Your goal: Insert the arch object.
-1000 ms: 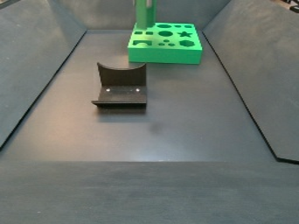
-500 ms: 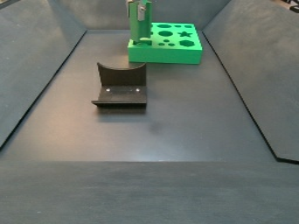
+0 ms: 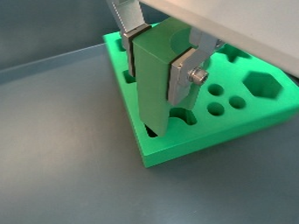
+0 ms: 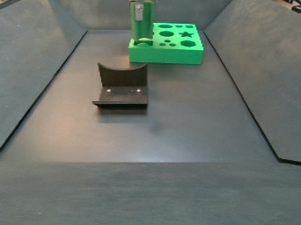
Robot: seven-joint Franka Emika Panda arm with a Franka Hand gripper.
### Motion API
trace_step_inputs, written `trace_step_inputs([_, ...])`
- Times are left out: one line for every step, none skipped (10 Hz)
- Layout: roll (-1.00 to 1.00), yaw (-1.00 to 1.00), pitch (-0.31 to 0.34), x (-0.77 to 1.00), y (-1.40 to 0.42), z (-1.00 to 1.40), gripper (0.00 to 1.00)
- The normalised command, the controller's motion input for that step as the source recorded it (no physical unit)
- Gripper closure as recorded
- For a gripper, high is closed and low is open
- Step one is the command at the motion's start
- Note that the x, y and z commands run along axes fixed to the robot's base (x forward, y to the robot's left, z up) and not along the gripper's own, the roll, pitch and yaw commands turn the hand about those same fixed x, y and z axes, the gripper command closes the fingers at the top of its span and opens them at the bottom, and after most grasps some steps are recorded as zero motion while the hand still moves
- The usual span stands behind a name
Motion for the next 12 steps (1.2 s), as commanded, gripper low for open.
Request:
trace_step_inputs([-0.02,-1.00,0.000,0.00,0.00,0.00,1.00])
trace_step_inputs([0.00,-1.00,0.000,0.00,0.00,0.00,1.00])
trace_step_inputs([0.00,-1.00,0.000,0.00,0.00,0.00,1.00])
trace_step_inputs([0.00,-1.00,0.000,0.00,0.00,0.00,1.00])
trace_step_inputs([-0.04,-0.71,0.024,0.30,0.00,0.00,1.00])
trace_step_inputs([-0.04,-0.02,0.006,0.07,0.05,0.00,1.00])
trace_step_inputs([-0.01,-0.20,-0.021,0.00,-0.04,-0.27,1.00])
trace_step_inputs([0.00,-0.43,0.000,0.01,-0.10,-0.37,1.00])
trace_step_inputs([-0.04,-0.05,0.000,-0.03,-0.01,-0.17,1.00])
trace_step_inputs([-0.06,0.00,-0.004,0.00,0.00,-0.19,1.00])
trace_step_inputs([-0.05,0.09,-0.031,-0.07,-0.01,-0.18,1.00])
trace_step_inputs([-0.05,0.30,-0.064,-0.18,-0.04,-0.09,1.00])
